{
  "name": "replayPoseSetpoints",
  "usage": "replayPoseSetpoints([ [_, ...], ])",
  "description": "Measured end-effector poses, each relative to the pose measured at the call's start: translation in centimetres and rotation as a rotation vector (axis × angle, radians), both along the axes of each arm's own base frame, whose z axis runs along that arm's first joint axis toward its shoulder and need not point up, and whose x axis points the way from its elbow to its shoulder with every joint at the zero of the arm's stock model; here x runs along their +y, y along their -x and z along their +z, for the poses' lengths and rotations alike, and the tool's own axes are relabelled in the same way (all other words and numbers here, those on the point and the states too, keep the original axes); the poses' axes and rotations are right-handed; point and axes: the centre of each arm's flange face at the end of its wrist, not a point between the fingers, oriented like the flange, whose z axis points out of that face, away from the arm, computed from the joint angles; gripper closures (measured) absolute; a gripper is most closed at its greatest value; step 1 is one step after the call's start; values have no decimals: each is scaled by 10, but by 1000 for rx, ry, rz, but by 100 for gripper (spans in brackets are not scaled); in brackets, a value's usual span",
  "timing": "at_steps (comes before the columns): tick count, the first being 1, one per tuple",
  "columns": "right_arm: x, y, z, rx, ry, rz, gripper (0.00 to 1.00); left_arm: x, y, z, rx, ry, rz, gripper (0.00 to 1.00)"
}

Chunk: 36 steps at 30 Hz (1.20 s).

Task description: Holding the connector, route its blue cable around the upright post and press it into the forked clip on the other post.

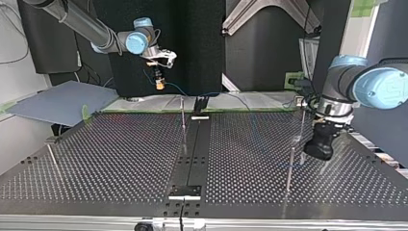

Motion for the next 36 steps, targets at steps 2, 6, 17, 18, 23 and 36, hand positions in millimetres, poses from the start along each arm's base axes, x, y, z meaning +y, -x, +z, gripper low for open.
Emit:
replayPoseSetpoints([
  [2,0,0,0,0,0,0,100,1,6,4,-5,-4,10,2],
  [6,0,0,0,0,1,0,100,4,18,16,-15,-18,33,2],
  [17,-1,0,0,-3,5,0,100,19,35,64,-46,-119,104,2],
  [18,-1,0,0,-3,5,0,100,19,35,67,-48,-127,103,2],
  [23,-1,-1,1,-5,6,2,100,11,37,86,-58,-175,69,2],
  [36,-1,-2,1,-13,10,9,100,-14,48,108,-25,-284,52,2],
])
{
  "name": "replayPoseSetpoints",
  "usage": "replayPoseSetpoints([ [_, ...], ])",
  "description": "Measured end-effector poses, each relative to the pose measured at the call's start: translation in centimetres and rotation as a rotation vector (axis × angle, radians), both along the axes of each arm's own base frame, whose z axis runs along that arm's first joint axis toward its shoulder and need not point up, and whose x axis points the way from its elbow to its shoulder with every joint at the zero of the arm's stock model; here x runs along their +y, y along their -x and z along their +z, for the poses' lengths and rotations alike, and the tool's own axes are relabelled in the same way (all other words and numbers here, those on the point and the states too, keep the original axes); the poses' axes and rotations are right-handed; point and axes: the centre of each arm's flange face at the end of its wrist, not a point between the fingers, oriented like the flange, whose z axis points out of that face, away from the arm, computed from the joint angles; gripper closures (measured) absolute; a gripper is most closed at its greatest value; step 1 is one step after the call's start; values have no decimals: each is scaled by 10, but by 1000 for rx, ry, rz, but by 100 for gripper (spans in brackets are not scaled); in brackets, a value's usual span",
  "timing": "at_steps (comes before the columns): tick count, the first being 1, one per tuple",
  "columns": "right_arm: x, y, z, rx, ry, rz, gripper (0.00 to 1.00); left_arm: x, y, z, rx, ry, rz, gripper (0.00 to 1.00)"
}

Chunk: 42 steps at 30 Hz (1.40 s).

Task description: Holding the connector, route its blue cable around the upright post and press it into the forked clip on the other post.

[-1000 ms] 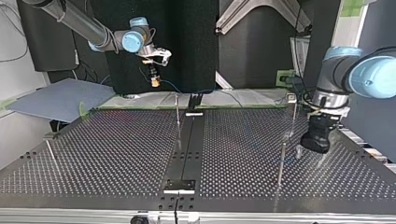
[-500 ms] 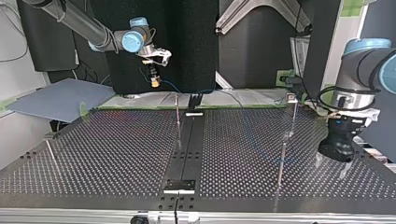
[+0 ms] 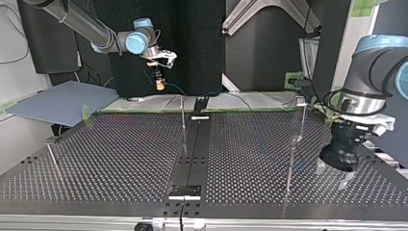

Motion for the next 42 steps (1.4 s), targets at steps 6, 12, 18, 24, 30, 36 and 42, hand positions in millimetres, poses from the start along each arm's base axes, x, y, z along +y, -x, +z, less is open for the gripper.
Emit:
replayPoseSetpoints([
  [6,0,0,0,-2,1,0,100,-12,6,-9,59,-50,0,2],
  [12,0,0,0,-3,1,2,100,-24,4,-27,132,-94,-26,2],
  [18,-1,-1,0,-7,4,3,100,-29,9,-35,188,-138,-24,2],
  [24,0,-1,0,-9,4,5,100,-30,15,-40,244,-150,-27,2],
  [30,0,-1,-1,-9,4,5,100,-30,20,-43,284,-153,-31,2],
  [36,0,-1,-1,-9,4,5,100,-30,21,-43,289,-153,-31,2],
  [42,0,-1,-1,-9,3,5,100,-30,21,-43,291,-153,-31,2],
])
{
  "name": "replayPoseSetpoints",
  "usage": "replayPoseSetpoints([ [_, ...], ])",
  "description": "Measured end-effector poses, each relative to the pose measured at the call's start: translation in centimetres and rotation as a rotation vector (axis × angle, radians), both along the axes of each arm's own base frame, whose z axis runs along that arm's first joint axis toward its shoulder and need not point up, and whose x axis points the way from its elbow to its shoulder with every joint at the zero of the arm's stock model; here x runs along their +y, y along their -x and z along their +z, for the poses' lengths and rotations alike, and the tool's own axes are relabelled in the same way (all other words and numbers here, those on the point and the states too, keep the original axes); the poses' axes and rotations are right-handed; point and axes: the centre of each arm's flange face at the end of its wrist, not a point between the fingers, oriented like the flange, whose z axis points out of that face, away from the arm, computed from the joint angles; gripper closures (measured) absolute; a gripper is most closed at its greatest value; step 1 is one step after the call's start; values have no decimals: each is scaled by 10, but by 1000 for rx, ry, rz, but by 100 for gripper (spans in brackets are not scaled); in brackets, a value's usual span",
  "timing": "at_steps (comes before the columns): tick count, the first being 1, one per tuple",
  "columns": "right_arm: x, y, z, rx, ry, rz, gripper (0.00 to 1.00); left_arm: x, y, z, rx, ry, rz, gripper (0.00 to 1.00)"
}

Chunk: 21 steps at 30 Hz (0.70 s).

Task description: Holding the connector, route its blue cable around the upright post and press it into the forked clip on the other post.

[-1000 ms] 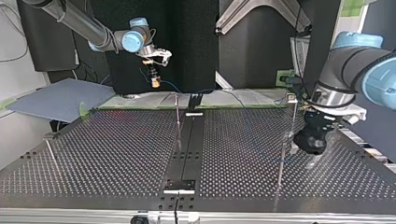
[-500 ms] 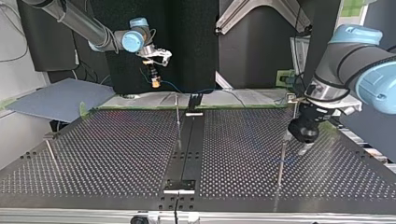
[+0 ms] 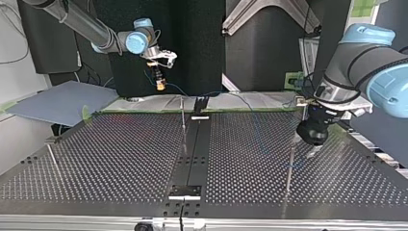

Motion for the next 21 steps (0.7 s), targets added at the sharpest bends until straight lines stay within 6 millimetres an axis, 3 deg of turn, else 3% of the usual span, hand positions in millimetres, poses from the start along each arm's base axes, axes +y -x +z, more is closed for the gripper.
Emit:
replayPoseSetpoints([
  [21,1,0,-1,3,-6,0,100,-11,8,4,-18,-121,13,2],
])
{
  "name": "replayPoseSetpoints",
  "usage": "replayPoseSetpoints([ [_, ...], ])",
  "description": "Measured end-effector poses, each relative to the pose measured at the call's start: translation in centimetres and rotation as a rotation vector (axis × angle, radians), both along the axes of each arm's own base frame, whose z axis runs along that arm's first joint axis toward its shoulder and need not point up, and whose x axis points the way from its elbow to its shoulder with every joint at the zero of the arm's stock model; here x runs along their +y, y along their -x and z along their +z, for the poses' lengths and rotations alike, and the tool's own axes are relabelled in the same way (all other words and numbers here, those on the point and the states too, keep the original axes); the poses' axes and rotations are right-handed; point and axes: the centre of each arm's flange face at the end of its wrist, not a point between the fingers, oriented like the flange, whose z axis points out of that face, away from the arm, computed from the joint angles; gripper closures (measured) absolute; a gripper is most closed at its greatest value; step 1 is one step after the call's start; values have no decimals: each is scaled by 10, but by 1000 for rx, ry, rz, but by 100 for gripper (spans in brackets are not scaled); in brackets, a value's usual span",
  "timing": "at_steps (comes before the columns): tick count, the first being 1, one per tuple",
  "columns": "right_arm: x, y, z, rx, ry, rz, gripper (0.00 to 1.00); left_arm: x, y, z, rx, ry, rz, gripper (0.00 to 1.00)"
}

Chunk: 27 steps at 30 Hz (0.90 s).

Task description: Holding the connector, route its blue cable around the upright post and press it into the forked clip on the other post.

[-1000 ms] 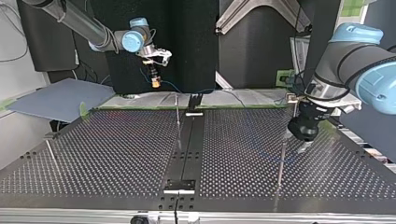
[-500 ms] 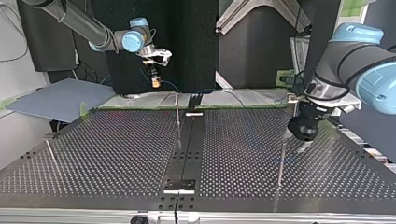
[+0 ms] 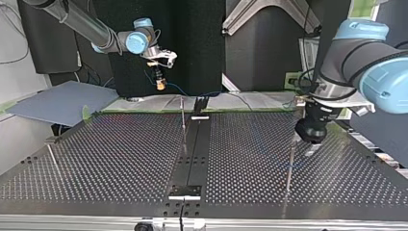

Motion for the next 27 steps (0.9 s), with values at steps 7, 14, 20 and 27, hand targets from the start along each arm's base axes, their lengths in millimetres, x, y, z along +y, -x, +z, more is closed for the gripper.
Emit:
replayPoseSetpoints([
  [7,1,1,-1,6,-8,0,100,-18,2,3,-44,-75,-8,2],
  [14,0,0,0,-2,-6,-1,100,-44,6,3,-117,-163,-21,2],
  [20,-2,1,0,-12,-5,-4,100,-66,14,-17,-137,-233,-32,2],
  [27,-2,1,0,-19,-8,-4,100,-92,14,-63,-110,-322,-52,2],
])
